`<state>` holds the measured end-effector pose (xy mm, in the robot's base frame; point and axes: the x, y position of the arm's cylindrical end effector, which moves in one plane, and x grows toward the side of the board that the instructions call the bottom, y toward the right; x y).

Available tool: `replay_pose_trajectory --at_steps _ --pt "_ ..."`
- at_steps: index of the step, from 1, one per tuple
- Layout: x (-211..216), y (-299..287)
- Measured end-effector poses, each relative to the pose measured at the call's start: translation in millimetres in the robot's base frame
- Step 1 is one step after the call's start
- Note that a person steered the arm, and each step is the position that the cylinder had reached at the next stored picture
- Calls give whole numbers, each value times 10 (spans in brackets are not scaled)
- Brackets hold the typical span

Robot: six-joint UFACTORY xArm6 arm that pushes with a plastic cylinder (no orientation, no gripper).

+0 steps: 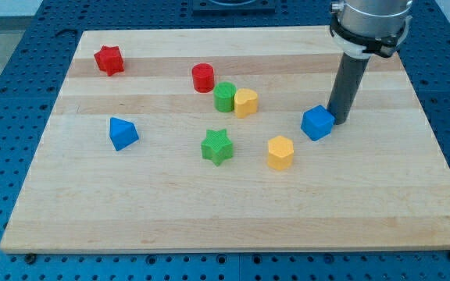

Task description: Slightly push the blue cube towards the yellow heart

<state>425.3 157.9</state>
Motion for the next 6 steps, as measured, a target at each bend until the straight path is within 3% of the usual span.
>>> replay_pose_trajectory --at_steps 3,6 --pt "460 -145" --pt "456 -245"
